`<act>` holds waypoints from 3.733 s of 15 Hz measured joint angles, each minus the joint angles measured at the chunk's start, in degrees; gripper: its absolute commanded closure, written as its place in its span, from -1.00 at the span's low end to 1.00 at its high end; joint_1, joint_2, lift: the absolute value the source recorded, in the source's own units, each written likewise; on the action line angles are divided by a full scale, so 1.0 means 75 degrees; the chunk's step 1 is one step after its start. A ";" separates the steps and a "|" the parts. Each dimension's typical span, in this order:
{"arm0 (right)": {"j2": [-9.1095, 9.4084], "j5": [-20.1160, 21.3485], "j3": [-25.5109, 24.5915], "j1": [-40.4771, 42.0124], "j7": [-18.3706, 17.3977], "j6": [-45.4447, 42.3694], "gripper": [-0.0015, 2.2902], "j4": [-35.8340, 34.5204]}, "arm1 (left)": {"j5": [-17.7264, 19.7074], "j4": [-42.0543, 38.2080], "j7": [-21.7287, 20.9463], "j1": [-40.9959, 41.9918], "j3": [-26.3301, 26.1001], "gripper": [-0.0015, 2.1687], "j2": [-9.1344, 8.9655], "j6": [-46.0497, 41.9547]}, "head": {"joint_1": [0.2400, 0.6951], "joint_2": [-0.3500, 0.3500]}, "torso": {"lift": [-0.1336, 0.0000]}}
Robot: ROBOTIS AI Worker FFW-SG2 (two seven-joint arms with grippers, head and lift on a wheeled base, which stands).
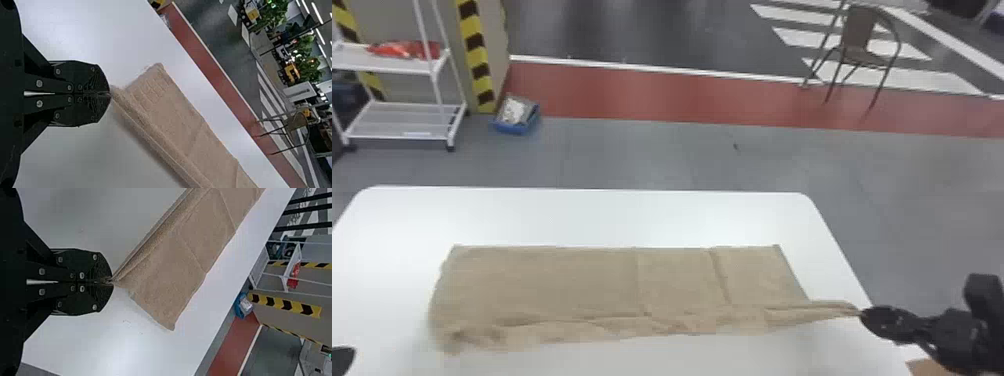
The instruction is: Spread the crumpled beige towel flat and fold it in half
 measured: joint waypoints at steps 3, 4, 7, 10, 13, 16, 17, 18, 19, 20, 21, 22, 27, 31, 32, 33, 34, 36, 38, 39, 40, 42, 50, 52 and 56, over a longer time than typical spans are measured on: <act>0.0000 0.0026 0.0015 -0.0420 -0.0155 -0.0041 0.18 0.0267 | -0.0132 -0.0101 -0.0006 -0.0257 -0.0181 0.27 -0.0003 0.0593 | 1.00 -0.63 | 1.00; -0.0001 0.0064 0.0037 -0.0630 -0.0221 -0.0126 0.18 0.0483 | -0.0195 -0.0108 -0.0002 -0.0387 -0.0271 0.27 -0.0003 0.0795 | 1.00 -0.63 | 1.00; -0.0015 0.0132 0.0205 -0.1035 -0.0224 -0.0215 0.18 0.0899 | -0.0356 -0.0081 -0.0002 -0.0644 -0.0452 0.27 -0.0014 0.0990 | 1.00 -0.60 | 1.00; -0.0006 0.0240 0.0289 -0.1019 -0.0359 -0.0377 0.18 0.1070 | -0.0021 -0.0080 -0.0065 -0.0365 -0.0481 -0.22 -0.0030 0.0991 | 1.00 -0.64 | 1.00; -0.0014 0.0303 0.0381 -0.0850 -0.0569 -0.0727 0.18 0.1267 | 0.0518 -0.0165 -0.0116 -0.0010 -0.0629 -0.55 -0.0116 0.0971 | 1.00 -0.73 | 1.00; -0.0005 0.0365 0.0509 -0.0739 -0.0729 -0.0960 0.18 0.1452 | 0.0856 -0.0578 0.0343 0.0331 -0.1097 -0.55 -0.0225 0.0989 | 1.00 -0.90 | 1.00; -0.0003 0.0405 0.0562 -0.0693 -0.0817 -0.1032 0.18 0.1512 | 0.0859 -0.0723 0.0772 0.0440 -0.1417 -0.55 -0.0234 0.1042 | 1.00 -0.94 | 1.00; 0.0001 0.0462 0.0634 -0.0637 -0.0910 -0.1078 0.18 0.1551 | 0.0824 -0.0850 0.1202 0.0502 -0.1765 -0.55 -0.0235 0.1196 | 1.00 -1.00 | 1.00; 0.0008 0.0520 0.0699 -0.0593 -0.0972 -0.1096 0.18 0.1567 | 0.0802 -0.0965 0.1571 0.0528 -0.2060 -0.55 -0.0232 0.1426 | 1.00 -1.00 | 1.00; 0.0024 0.0585 0.0750 -0.0553 -0.1011 -0.1103 0.18 0.1578 | 0.0793 -0.1132 0.1949 0.0544 -0.2385 -0.54 -0.0223 0.1769 | 1.00 -1.00 | 1.00; 0.0042 0.0629 0.0773 -0.0519 -0.1044 -0.1106 0.18 0.1601 | 0.0789 -0.1323 0.2251 0.0568 -0.2700 -0.52 -0.0215 0.2127 | 1.00 -1.00 | 1.00; 0.0054 0.0648 0.0785 -0.0496 -0.1060 -0.1127 0.18 0.1635 | 0.0780 -0.1479 0.2463 0.0583 -0.2971 -0.52 -0.0212 0.2380 | 1.00 -1.00 | 1.00; 0.0163 0.0904 0.0987 -0.0336 -0.1329 -0.1270 0.18 0.1739 | 0.0585 -0.1731 0.2976 0.0033 -0.4042 -0.35 -0.0458 0.3486 | 1.00 -1.00 | 1.00; 0.0159 0.1295 0.1085 -0.0113 -0.1651 -0.1454 0.18 0.1787 | 0.0565 -0.1381 0.3179 -0.0456 -0.4463 -0.35 -0.0612 0.3517 | 1.00 -1.00 | 1.00; 0.0157 0.1304 0.1087 -0.0087 -0.1642 -0.1472 0.18 0.1787 | 0.0523 -0.1243 0.3226 -0.0605 -0.4613 -0.35 -0.0640 0.3518 | 1.00 -1.00 | 1.00; 0.0156 0.1305 0.1088 -0.0069 -0.1639 -0.1479 0.18 0.1785 | 0.0464 -0.1095 0.3262 -0.0743 -0.4780 -0.35 -0.0662 0.3522 | 1.00 -1.00 | 1.00; 0.0157 0.1305 0.1091 -0.0058 -0.1639 -0.1480 0.18 0.1783 | 0.0403 -0.0979 0.3274 -0.0852 -0.4920 -0.35 -0.0687 0.3528 | 1.00 -1.00 | 1.00; 0.0158 0.1304 0.1121 -0.0049 -0.1639 -0.1481 0.18 0.1781 | 0.0233 -0.0714 0.3274 -0.1067 -0.5181 -0.35 -0.0784 0.3641 | 1.00 -1.00 | 1.00; 0.0159 0.1305 0.1143 -0.0050 -0.1639 -0.1480 0.18 0.1776 | 0.0148 -0.0455 0.3332 -0.1240 -0.5342 -0.35 -0.0846 0.3827 | 1.00 -1.00 | 1.00; 0.0154 0.1305 0.1150 -0.0051 -0.1639 -0.1477 0.18 0.1776 | 0.0124 -0.0308 0.3436 -0.1328 -0.5423 -0.35 -0.0856 0.3854 | 1.00 -1.00 | 1.00; 0.0141 0.1305 0.1154 -0.0054 -0.1639 -0.1476 0.18 0.1777 | 0.0100 -0.0176 0.3517 -0.1418 -0.5489 -0.34 -0.0872 0.3860 | 1.00 -1.00 | 1.00; 0.0127 0.1296 0.1157 -0.0069 -0.1639 -0.1463 0.18 0.1789 | 0.0051 0.0060 0.3617 -0.1590 -0.5594 -0.34 -0.0961 0.3854 | 1.00 -1.00 | 1.00; 0.0055 0.1246 0.1147 -0.0077 -0.1639 -0.1474 0.18 0.1883 | -0.0067 0.0087 0.3728 -0.1936 -0.5822 -0.34 -0.1107 0.4219 | 1.00 -1.00 | 1.00; 0.0036 0.1234 0.1153 -0.0077 -0.1639 -0.1475 0.18 0.1898 | -0.0103 0.0162 0.3733 -0.2013 -0.5839 -0.32 -0.1123 0.4225 | 1.00 -1.00 | 1.00; 0.0012 0.1215 0.1157 -0.0088 -0.1639 -0.1469 0.18 0.1911 | -0.0305 0.0237 0.3722 -0.2052 -0.5829 -0.30 -0.1127 0.4307 | 1.00 -1.00 | 1.00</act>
